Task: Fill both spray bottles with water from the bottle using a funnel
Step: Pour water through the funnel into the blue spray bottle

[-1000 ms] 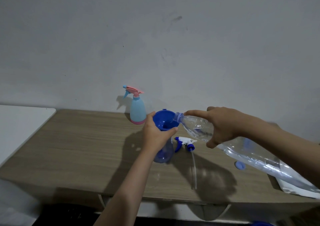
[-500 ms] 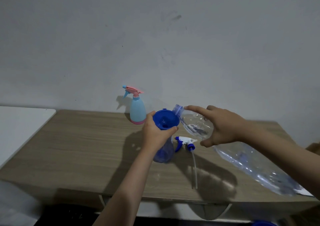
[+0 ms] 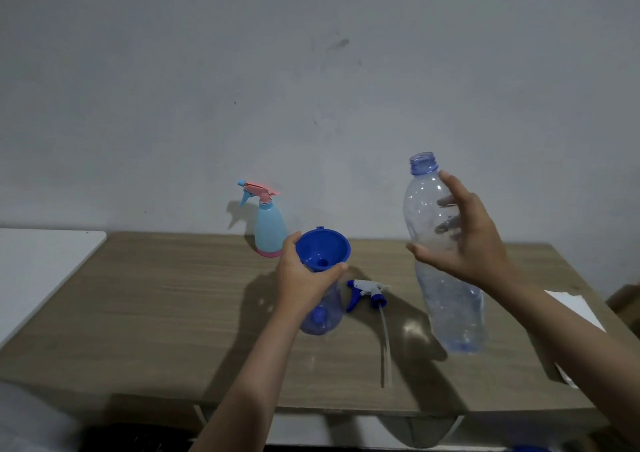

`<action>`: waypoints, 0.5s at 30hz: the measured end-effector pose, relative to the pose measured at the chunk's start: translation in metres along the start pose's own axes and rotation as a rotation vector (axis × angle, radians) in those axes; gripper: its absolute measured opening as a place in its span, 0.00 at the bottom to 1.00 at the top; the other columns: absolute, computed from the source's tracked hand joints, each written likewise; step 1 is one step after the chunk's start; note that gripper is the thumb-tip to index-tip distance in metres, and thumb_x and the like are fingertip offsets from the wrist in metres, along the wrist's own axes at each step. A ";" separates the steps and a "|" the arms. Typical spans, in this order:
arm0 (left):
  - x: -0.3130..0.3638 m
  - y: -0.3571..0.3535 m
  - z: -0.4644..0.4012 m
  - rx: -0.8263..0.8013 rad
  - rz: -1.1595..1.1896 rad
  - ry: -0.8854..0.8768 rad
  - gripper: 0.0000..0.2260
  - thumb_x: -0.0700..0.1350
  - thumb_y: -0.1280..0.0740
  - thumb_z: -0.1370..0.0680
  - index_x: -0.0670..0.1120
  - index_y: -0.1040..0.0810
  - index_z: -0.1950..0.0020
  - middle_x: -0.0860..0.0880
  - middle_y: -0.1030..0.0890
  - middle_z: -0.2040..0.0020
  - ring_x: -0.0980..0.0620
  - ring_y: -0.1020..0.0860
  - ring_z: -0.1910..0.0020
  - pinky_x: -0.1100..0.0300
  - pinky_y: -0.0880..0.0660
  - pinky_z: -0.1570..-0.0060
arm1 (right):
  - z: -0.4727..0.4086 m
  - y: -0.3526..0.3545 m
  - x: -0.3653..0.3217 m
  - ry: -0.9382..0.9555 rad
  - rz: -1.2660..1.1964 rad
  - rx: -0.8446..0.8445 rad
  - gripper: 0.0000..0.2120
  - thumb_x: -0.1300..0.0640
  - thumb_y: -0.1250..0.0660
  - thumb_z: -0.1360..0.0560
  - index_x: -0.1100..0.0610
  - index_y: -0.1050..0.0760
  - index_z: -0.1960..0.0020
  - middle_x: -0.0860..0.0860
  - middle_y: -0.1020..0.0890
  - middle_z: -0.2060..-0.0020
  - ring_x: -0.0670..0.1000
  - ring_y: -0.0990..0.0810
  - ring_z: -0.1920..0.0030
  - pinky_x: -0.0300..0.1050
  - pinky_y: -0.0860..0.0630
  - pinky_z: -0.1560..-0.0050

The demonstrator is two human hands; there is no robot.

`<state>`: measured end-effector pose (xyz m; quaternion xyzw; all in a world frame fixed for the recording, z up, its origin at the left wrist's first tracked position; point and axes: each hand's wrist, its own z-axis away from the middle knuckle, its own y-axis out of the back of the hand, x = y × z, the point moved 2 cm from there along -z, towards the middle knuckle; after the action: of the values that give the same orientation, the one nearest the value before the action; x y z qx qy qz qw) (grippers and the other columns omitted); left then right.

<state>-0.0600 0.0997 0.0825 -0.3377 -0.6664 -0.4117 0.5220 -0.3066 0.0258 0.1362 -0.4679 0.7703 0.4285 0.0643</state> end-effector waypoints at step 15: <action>-0.006 -0.002 0.000 0.019 -0.042 0.017 0.36 0.48 0.21 0.35 0.52 0.36 0.33 0.52 0.26 0.40 0.49 0.25 0.42 0.57 0.26 0.46 | 0.023 -0.023 0.043 -0.088 -0.120 0.311 0.55 0.43 0.23 0.38 0.45 0.55 0.24 0.59 0.31 0.39 0.50 0.22 0.47 0.53 0.20 0.49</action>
<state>-0.0604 0.0986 0.0766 -0.3152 -0.6726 -0.4190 0.5222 -0.3198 0.0093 0.0864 -0.4784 0.7943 0.3196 0.1951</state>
